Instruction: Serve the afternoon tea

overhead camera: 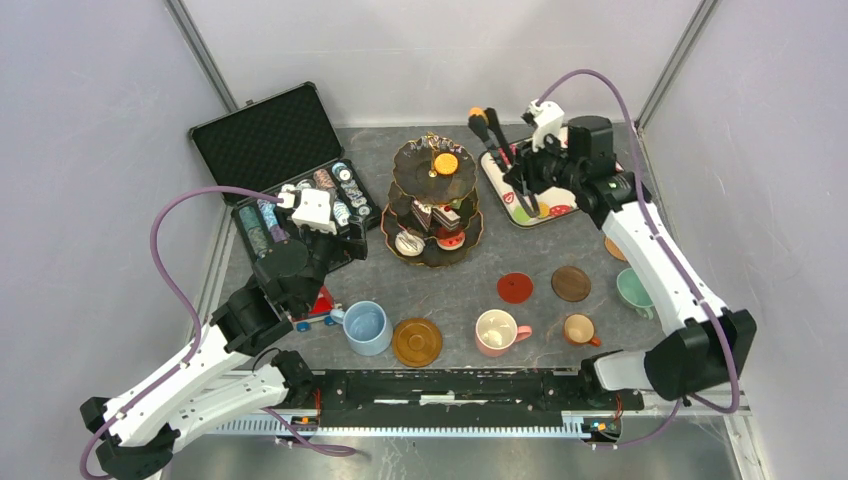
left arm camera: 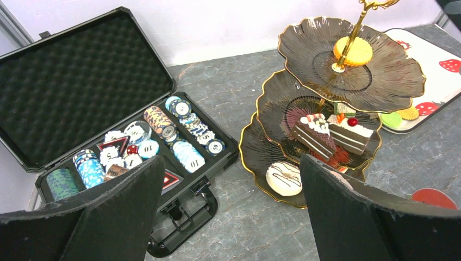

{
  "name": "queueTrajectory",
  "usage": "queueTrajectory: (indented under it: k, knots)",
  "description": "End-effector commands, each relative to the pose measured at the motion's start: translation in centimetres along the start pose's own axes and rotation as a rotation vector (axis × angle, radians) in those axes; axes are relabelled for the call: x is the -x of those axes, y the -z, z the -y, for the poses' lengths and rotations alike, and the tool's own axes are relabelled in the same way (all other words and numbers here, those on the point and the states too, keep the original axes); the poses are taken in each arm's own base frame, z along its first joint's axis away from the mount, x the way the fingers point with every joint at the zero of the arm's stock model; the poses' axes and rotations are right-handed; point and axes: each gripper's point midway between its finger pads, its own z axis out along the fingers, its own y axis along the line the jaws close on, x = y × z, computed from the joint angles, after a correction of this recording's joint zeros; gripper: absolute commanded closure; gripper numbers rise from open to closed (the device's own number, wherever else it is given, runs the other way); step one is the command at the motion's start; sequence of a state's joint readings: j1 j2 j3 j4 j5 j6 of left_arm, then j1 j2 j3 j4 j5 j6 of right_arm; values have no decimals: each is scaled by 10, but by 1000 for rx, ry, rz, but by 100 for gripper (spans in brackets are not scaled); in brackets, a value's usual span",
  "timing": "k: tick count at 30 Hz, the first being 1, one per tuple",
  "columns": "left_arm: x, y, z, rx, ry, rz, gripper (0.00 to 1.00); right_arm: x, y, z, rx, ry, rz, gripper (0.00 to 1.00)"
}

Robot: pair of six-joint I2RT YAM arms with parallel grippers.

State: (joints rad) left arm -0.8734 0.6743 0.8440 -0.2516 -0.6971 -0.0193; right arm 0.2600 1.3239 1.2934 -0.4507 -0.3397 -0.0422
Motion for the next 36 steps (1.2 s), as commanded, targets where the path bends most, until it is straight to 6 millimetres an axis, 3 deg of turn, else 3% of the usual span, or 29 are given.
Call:
queueTrajectory:
  k: [1,8,22,36]
  knots:
    - [11,0,0,3,42,27,0,46,-7,-39,145,44,68,77]
    - [12,1,-3,13,42,33,0,46,-27,-55,151,74,-59,77]
    - [12,1,-2,5,43,31,0,46,-32,-74,155,150,-137,72]
    - [11,1,-2,8,41,29,0,46,-38,-80,140,188,-173,56]
